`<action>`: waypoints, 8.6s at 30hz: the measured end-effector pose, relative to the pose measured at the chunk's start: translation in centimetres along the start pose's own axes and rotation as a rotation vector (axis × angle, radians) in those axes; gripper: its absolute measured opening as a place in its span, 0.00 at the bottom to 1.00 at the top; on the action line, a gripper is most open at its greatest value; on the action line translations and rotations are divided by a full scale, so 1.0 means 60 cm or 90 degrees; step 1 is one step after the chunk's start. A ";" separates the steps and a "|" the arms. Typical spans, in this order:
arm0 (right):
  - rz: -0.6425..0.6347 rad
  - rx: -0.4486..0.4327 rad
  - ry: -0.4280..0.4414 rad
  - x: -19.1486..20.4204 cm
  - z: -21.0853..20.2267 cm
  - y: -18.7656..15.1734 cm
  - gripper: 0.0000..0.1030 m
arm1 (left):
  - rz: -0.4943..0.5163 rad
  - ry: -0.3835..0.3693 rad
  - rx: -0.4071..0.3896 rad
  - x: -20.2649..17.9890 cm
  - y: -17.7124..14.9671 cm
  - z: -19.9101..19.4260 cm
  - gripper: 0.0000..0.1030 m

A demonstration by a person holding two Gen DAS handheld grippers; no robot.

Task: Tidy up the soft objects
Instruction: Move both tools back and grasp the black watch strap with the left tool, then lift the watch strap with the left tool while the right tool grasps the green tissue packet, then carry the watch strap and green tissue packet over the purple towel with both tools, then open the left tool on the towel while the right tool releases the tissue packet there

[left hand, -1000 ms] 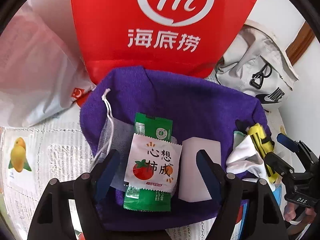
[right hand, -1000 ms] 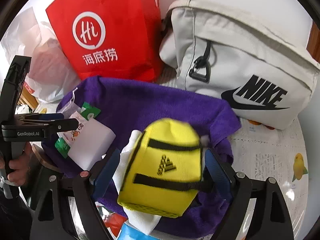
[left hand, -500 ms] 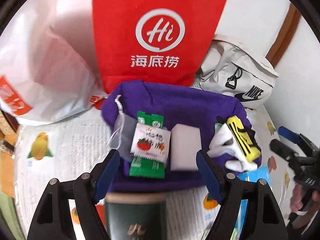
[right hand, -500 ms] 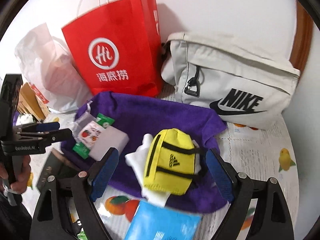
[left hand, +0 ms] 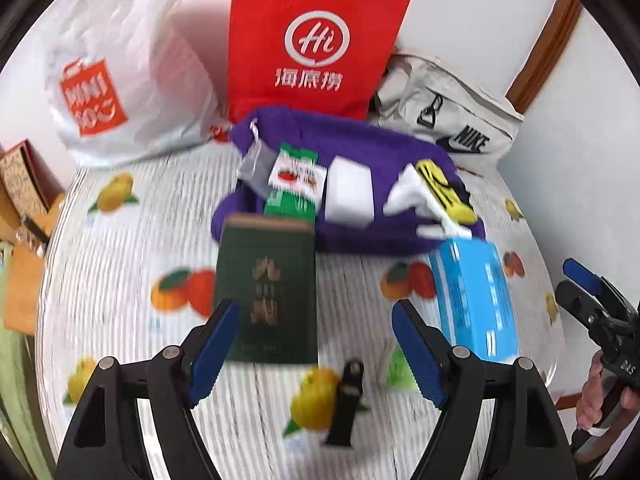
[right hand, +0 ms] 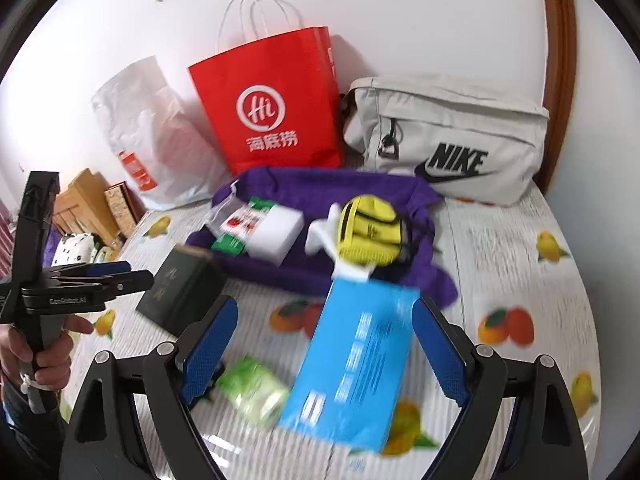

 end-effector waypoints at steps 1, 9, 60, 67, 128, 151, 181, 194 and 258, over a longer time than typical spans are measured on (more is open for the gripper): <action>-0.001 0.003 0.003 0.006 -0.007 -0.012 0.86 | 0.003 -0.004 0.001 -0.003 -0.013 -0.003 0.75; 0.011 0.006 0.014 0.030 -0.047 -0.095 0.86 | 0.073 0.026 0.001 -0.050 -0.110 0.010 0.75; -0.150 0.065 0.022 0.138 0.108 -0.193 0.71 | 0.069 0.079 -0.013 0.046 -0.209 0.087 0.20; -0.205 0.097 -0.028 0.149 0.173 -0.195 0.59 | 0.042 0.049 -0.008 0.065 -0.208 0.087 0.20; -0.095 0.109 -0.037 0.027 0.052 -0.318 0.71 | 0.057 0.086 -0.032 0.012 -0.250 0.061 0.20; -0.070 0.067 -0.041 0.031 -0.012 -0.278 0.70 | 0.018 0.060 -0.053 0.020 -0.221 -0.017 0.20; -0.094 -0.008 -0.028 0.007 0.014 0.008 0.70 | 0.014 0.045 -0.092 -0.004 0.019 -0.017 0.20; -0.117 0.025 -0.011 0.004 0.143 0.107 0.70 | 0.029 0.031 -0.068 -0.012 0.117 0.070 0.20; -0.028 0.067 -0.016 -0.020 0.148 0.082 0.83 | 0.058 0.059 -0.015 -0.050 0.133 0.098 0.76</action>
Point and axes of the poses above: each gripper's, at about its wrist camera, not at the fingertips, and z roughly the way its jaws point, x to its left, y to its top, the point moved 4 cm from there along z, roughly the way its jaws point, and after that the axes turned 12 degrees about y, right-handed, at the moved point
